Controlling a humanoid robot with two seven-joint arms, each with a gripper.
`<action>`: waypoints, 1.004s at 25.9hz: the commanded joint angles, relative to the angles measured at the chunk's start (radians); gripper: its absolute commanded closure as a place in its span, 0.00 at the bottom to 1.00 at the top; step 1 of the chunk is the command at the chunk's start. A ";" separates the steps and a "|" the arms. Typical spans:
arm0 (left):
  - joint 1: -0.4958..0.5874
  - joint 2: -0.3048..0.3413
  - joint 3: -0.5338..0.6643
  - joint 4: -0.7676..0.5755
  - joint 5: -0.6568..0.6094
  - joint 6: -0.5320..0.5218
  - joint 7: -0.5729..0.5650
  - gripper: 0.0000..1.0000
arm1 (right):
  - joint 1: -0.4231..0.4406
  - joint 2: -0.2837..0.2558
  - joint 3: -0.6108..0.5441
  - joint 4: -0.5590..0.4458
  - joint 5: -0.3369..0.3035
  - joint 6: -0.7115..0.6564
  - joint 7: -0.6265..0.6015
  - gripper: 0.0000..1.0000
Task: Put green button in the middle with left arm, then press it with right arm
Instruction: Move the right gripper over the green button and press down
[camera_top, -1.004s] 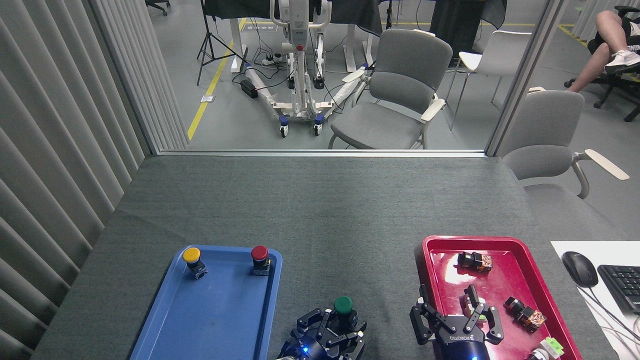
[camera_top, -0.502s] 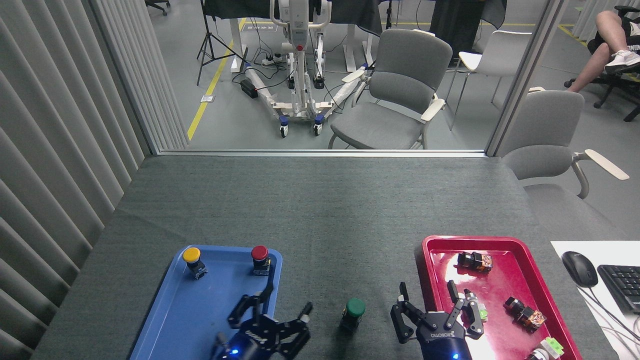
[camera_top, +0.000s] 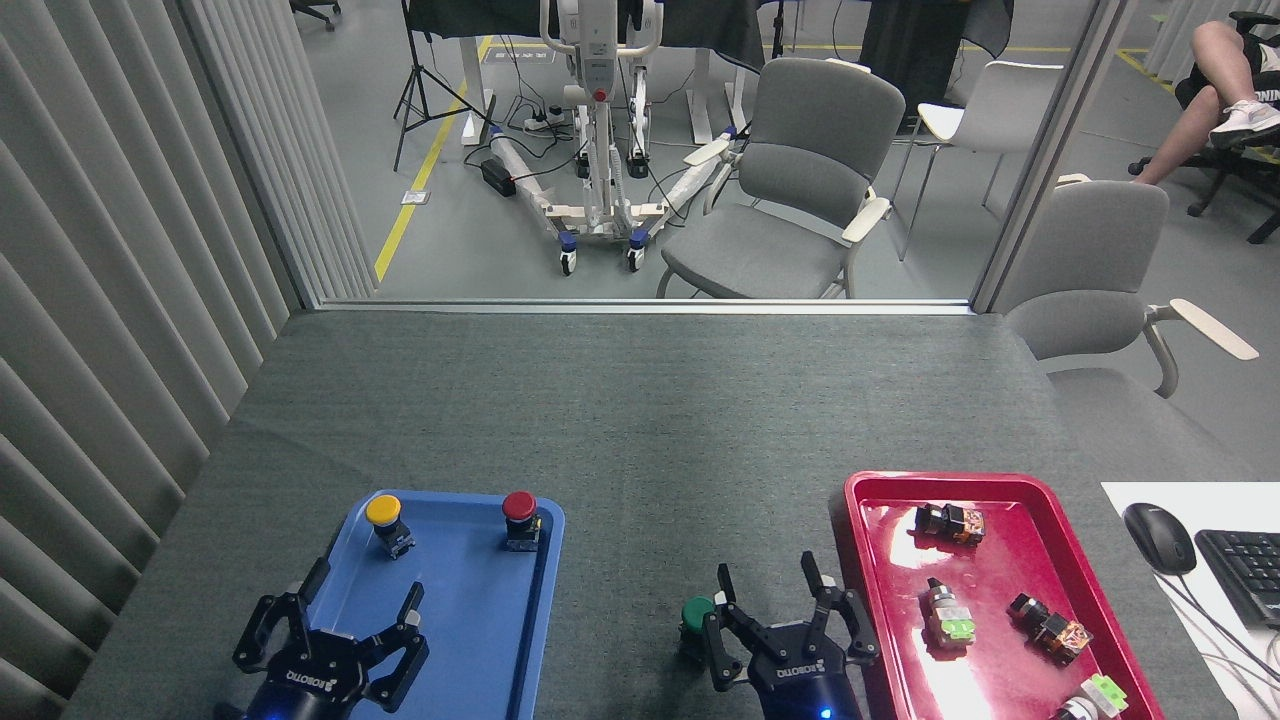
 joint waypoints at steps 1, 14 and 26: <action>0.001 0.000 0.023 0.015 -0.004 0.012 -0.002 0.00 | 0.000 0.005 0.043 0.008 0.001 0.007 0.000 0.60; -0.037 0.016 0.031 -0.011 -0.004 0.004 0.004 0.00 | -0.003 0.011 0.086 0.077 0.041 0.020 0.006 1.00; -0.046 0.094 0.068 0.053 0.055 0.036 -0.001 0.00 | -0.005 0.011 0.074 0.215 0.032 0.043 0.004 1.00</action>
